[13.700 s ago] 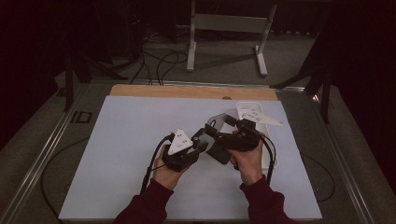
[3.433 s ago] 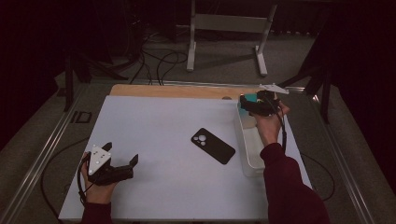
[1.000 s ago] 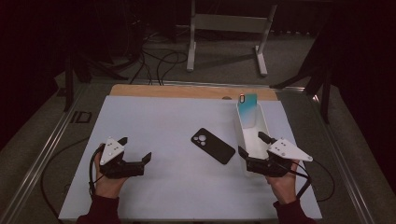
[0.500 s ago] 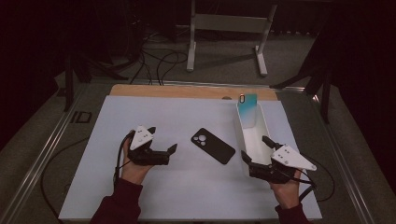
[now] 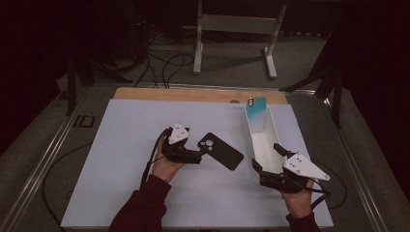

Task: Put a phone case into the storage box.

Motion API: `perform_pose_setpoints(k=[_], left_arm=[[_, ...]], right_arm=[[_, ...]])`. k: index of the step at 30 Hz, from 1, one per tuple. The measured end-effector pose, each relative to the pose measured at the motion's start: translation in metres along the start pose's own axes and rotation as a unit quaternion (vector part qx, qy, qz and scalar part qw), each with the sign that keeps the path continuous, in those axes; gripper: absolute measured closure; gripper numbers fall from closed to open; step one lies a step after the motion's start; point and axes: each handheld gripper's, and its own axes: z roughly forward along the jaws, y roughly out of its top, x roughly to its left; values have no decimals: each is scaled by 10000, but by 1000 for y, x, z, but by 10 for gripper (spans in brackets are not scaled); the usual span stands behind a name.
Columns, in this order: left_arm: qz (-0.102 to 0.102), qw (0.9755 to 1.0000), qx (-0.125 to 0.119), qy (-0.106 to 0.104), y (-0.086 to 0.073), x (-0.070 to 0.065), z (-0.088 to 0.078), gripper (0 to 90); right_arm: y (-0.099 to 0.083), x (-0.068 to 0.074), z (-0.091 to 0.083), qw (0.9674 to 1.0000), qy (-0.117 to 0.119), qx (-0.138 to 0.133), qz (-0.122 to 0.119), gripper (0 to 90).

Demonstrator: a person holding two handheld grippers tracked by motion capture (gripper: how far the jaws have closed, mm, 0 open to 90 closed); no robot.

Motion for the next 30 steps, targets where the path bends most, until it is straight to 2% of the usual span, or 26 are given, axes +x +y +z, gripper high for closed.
perform_pose_setpoints(k=[6, 7, 8, 20, 23, 24, 25, 28, 29, 30], left_arm=[[-150, 9998, 124, -77, 1, -1, 25, 127], [-150, 9998, 124, -77, 1, -1, 25, 136], [-210, 9995, 199, -102, 0, -3, 34, 136], [-203, 9987, 383, -285, 0, -17, 71, 296], [-169, 9984, 418, -337, 2, -20, 78, 384], [-178, 9983, 420, -375, 2, -21, 81, 384], [-178, 9983, 419, -373, 2, -22, 84, 432], [-180, 9978, 453, -439, 2, -24, 92, 470], [-166, 9976, 471, -482, 2, -26, 95, 538], [-166, 9974, 488, -503, 2, -26, 98, 538]], right_arm=[[0, 1, 0, 10000, 19, -51, 19, 139], [0, 1, 0, 10000, 19, -51, 19, 139], [0, 1, 0, 10000, 22, -48, 28, 139], [2, 2, -1, 9999, 39, -113, 19, 139], [2, 2, -1, 9999, 41, -137, 32, 140], [2, 2, -1, 9999, 41, -137, 32, 140], [3, 2, -2, 9999, 53, -161, 20, 140], [4, 2, -3, 9998, 53, -178, 36, 140], [4, 1, -4, 9998, 44, -201, 44, 140], [4, 1, -4, 9998, 44, -201, 44, 140]])
